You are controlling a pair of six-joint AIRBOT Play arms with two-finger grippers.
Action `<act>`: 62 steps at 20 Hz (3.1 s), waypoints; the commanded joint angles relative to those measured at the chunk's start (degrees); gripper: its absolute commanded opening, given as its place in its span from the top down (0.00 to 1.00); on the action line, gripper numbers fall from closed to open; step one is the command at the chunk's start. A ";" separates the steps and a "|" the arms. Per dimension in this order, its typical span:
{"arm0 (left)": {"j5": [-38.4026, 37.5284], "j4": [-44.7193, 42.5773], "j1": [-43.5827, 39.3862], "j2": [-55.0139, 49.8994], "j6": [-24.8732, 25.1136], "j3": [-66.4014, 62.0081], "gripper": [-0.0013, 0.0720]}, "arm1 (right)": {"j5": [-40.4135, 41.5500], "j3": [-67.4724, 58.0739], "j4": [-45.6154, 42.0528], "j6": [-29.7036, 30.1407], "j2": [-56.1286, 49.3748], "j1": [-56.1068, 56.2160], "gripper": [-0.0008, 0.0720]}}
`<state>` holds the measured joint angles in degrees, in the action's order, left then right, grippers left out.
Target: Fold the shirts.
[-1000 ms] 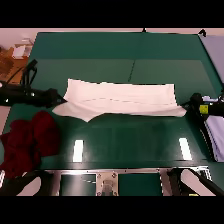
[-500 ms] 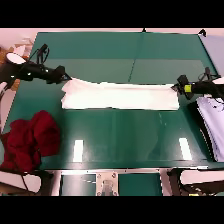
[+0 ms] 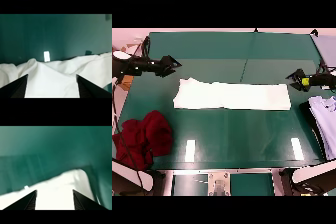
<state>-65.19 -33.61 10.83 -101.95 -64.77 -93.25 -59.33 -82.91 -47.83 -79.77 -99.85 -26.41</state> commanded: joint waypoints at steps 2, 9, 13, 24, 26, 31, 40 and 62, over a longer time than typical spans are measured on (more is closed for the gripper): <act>-7.39 0.24 1.64 -0.26 0.07 -1.73 0.07 | -9.79 1.36 -6.34 4.87 -1.86 -3.50 0.20; -6.54 -0.02 -3.54 -0.26 0.66 -1.73 0.60 | -10.54 2.54 -0.57 9.97 -8.81 -1.81 0.39; -1.92 -0.13 -10.60 -0.55 0.74 -1.73 0.95 | -13.84 -0.07 -0.22 11.04 -8.98 -1.49 0.97; 25.51 0.90 -43.36 -11.28 0.07 -1.81 0.95 | -37.35 -25.05 2.93 1.70 6.23 3.58 0.97; 27.74 2.23 -46.95 -13.68 -1.14 -3.34 0.95 | -37.35 -25.27 3.34 1.70 8.57 5.57 0.97; 24.92 2.62 -49.46 -19.56 -5.64 -10.36 0.95 | -36.87 -25.44 5.22 0.76 11.10 9.16 0.97; -2.43 -11.26 -38.16 -18.71 -5.90 -21.20 0.95 | -36.48 -25.44 5.51 -4.50 11.13 10.67 0.97; -34.77 -46.97 -4.44 -8.26 -8.74 -24.44 0.95 | 27.10 -14.40 7.26 -7.69 -11.67 60.48 0.29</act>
<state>-99.59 -80.44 5.52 -110.28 -73.63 -117.69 -30.20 -97.34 -40.25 -90.19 -110.65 35.38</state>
